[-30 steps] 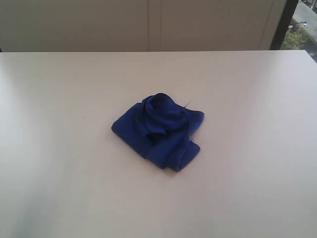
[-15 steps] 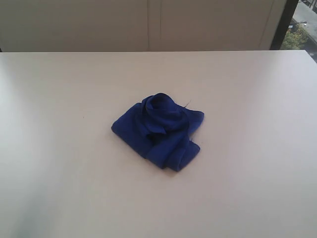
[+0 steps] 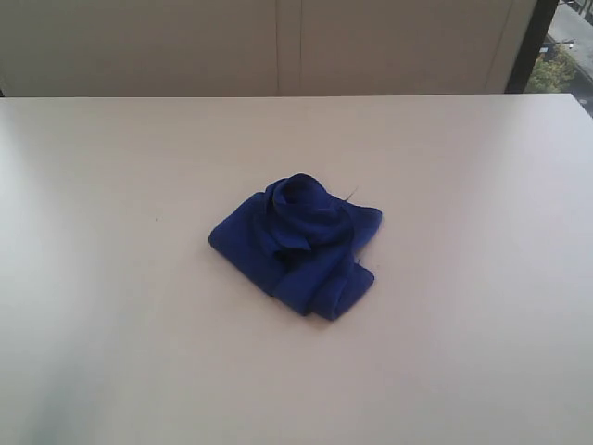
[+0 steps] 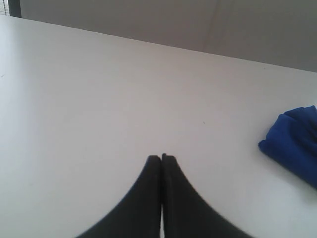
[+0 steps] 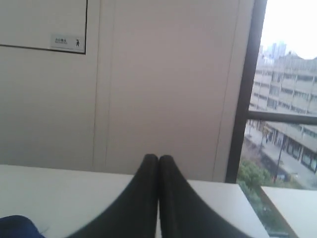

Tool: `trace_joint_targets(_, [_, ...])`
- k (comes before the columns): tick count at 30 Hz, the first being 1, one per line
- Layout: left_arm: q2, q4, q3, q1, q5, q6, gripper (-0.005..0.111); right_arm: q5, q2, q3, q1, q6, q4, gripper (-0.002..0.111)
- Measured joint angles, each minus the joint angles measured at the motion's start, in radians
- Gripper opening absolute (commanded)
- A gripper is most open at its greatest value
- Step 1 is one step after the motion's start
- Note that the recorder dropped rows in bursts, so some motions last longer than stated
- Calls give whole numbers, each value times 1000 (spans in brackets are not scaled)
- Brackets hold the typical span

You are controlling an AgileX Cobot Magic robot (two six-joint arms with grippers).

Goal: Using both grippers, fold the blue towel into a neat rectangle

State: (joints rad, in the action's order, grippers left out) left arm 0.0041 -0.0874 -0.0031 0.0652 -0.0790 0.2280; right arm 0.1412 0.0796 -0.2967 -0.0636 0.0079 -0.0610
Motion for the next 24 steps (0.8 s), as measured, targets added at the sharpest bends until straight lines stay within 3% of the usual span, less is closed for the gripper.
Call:
trace_joint_targets(6, [0, 0, 0, 0, 0, 0, 0, 198, 248, -256, 0, 40, 54, 0])
trace_joint_targets(16, [0, 0, 0, 0, 0, 0, 0, 157, 785, -312, -2, 35, 221, 0])
trace_joint_targets(24, [0, 0, 0, 0, 0, 0, 0, 167, 1281, -503, -112, -103, 417, 0])
